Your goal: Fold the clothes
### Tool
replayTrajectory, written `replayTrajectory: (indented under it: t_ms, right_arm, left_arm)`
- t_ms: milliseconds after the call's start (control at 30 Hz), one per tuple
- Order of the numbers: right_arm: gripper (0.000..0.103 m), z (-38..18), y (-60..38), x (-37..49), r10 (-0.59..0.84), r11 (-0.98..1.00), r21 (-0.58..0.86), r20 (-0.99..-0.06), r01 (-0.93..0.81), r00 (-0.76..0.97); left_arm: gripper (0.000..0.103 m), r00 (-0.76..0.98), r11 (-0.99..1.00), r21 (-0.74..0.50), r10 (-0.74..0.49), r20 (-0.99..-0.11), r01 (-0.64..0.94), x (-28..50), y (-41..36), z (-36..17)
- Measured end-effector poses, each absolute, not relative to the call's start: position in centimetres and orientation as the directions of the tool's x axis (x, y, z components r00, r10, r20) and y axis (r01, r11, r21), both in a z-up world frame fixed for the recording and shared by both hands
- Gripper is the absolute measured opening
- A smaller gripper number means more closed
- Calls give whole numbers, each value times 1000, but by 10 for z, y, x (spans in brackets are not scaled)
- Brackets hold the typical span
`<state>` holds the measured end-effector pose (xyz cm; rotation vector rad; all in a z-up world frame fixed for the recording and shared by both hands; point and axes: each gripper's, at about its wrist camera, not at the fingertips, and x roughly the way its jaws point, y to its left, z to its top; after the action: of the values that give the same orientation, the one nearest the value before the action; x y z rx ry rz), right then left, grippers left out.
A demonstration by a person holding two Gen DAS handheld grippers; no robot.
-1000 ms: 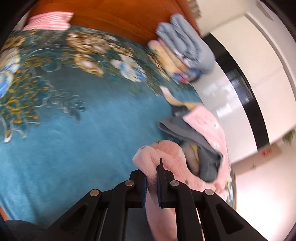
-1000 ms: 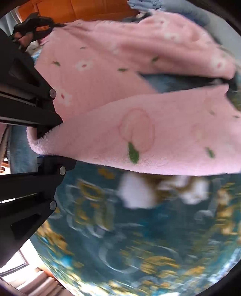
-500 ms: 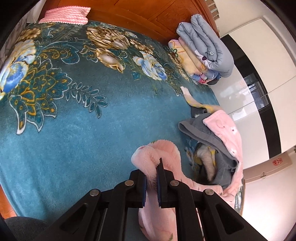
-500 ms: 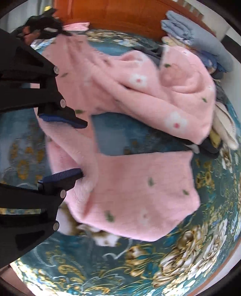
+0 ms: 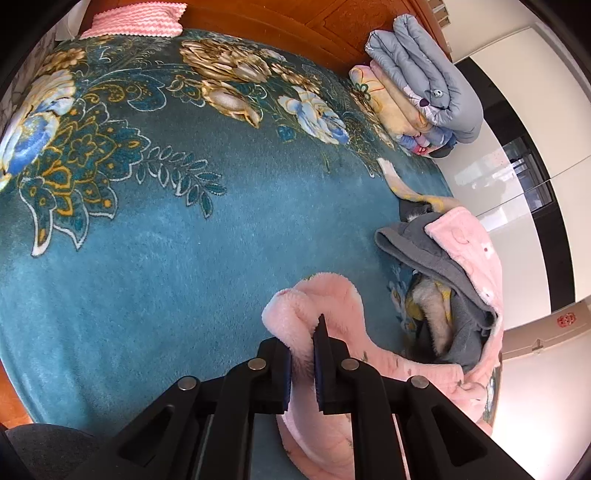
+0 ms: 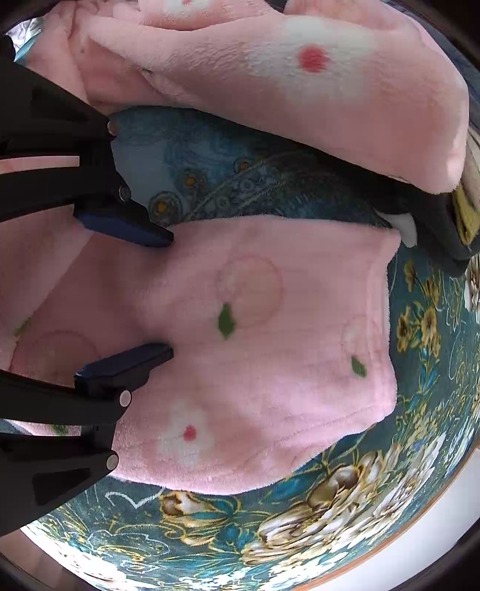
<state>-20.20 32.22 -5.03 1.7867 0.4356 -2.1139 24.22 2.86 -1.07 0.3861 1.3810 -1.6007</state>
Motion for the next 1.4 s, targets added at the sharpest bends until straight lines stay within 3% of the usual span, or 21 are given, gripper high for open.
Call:
replayTrajectory:
  t_ms: [33,67,133,300,600,733,867,1033,1233,1300,1400]
  right_arm:
    - [35,-48,324,-204,-49,-898,-25,-986,439,-157]
    - [22,-46,327,-207,-44,-903,-30,-986,429,-160]
    - [8,-41,334,-213,-50,-915,-18,-986,402,-156]
    - [7,0,350,-232,-100,-936,13,-969,353,-228]
    - [6,130,413,-261,-236,-958,124,-852,257,-468]
    - [6,115,455,-269,-230,-971,172,-858,163,-459]
    - [6,94,450,-262,-259,-962,201,-880,183,-398]
    - [6,104,444,-258,-248,-967,191,-862,170,-442]
    - [6,139,504,-253,-261,-964,231,-737,131,-623]
    - [6,119,532,-243,-184,-981,185,-774,61,-606]
    - [5,39,587,-225,-32,-989,88,-913,-121,-407]
  left_arm:
    - [10,-498,92,-591,-443,-745,801,242,29,-11]
    - [10,-501,92,-593,-442,-744,800,242,29,-11]
    - [10,-508,88,-599,-442,-739,796,243,29,-10]
    - [10,-528,75,-617,-444,-724,783,245,31,-7]
    - [10,-568,54,-656,-451,-689,753,250,35,0]
    - [10,-580,43,-664,-446,-681,746,248,37,2]
    - [10,-582,24,-657,-442,-683,753,245,39,6]
    - [10,-567,35,-649,-453,-688,760,248,39,6]
    - [10,-561,26,-640,-452,-693,768,242,37,4]
    - [10,-558,24,-633,-445,-700,774,239,36,2]
    - [10,-564,39,-638,-427,-707,769,236,34,-2]
